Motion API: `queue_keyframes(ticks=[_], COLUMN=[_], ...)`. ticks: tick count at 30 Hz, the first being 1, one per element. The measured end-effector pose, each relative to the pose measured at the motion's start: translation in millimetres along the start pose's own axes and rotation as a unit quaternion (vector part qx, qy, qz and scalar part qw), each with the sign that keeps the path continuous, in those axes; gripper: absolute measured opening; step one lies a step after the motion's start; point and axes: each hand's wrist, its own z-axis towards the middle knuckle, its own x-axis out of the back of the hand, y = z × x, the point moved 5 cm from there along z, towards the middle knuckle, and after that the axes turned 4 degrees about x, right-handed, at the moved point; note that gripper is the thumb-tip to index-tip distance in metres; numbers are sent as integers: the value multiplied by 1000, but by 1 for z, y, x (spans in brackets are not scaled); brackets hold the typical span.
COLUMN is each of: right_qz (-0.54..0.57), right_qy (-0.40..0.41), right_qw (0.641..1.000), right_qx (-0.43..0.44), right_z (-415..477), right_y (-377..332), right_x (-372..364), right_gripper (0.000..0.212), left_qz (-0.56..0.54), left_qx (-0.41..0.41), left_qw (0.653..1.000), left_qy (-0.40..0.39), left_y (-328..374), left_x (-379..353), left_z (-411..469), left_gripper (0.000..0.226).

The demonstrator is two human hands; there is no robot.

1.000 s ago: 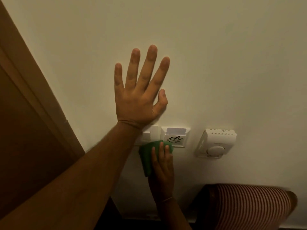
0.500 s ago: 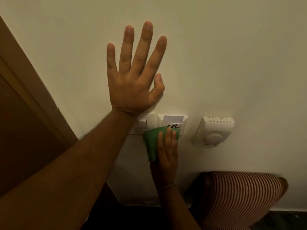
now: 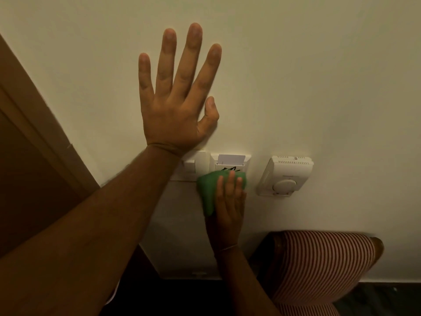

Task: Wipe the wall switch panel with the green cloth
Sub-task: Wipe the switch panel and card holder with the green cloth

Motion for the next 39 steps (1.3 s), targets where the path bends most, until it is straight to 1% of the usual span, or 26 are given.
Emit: queue_keyframes(ticks=[1,2,3,4,6,8,10,11,14,16,17,19,21,23,24,26,27,29,30,31,32,34,35,36,37,39], right_qz=[11,26,43,62,80,72,56,49,77,96,101,104,92,77,73,87,97,112,118,117,113,110,106,103,98,97], right_qy=[10,20,27,29,4,-20,-23,-17,37,59,54,18,-15,-23,-15,26,51,75,70,55,34,-7,-21,-28,-26,6], right_qw=[999,997,994,993,995,997,998,999,993,987,987,993,996,997,997,995,991,983,983,987,991,994,994,994,995,995], right_qx=[-38,-71,-93,-101,-64,1,15,2,-77,-116,-111,-61,-3,12,4,-48,-83,-124,-121,-100,-70,-20,-9,-2,3,-22], right_z=[-2,-3,-3,-1,6,10,11,11,9,9,10,13,14,17,18,19,19,19,18,17,16,13,14,16,17,17], right_y=[6,10,8,2,-19,-36,-31,-23,6,7,0,-23,-37,-31,-22,1,11,11,2,-11,-24,-46,-48,-46,-41,-20], right_x=[4,6,7,5,-2,-8,-5,-1,15,17,13,4,-5,-3,2,14,18,20,16,11,5,-6,-9,-9,-6,7], right_gripper=[70,60,49,46,50,70,82,80,55,51,50,58,78,89,86,61,53,48,48,48,53,87,97,97,88,56], left_qz=[3,5,6,5,2,2,6,8,7,5,4,4,4,3,4,7,7,9,10,10,11,13,14,12,11,14], left_qx=[-1,-3,-5,-7,-2,2,2,1,-1,-2,-1,3,5,5,4,3,3,0,0,0,2,3,2,3,4,5], left_qw=[1000,1000,1000,1000,1000,1000,1000,1000,1000,1000,1000,1000,1000,1000,1000,1000,1000,1000,1000,1000,1000,1000,1000,1000,1000,1000], left_qy=[-2,-3,-2,-1,-1,1,3,4,5,7,7,9,9,11,12,9,9,10,9,8,6,2,-2,-4,-5,-4], left_y=[0,1,2,2,2,1,1,2,1,2,3,2,1,0,0,0,0,1,2,2,2,1,1,1,1,1], left_x=[1,1,1,2,1,1,1,1,1,0,0,-1,-2,-1,-1,0,0,1,1,1,2,3,3,3,3,4], left_z=[0,0,0,-1,-1,-1,-1,0,0,-1,-1,-1,-2,-2,-2,0,0,2,1,1,1,-1,0,0,1,2], left_gripper=[67,67,67,66,65,64,64,64,65,65,66,66,67,67,68,67,67,66,66,65,65,64,64,63,63,64])
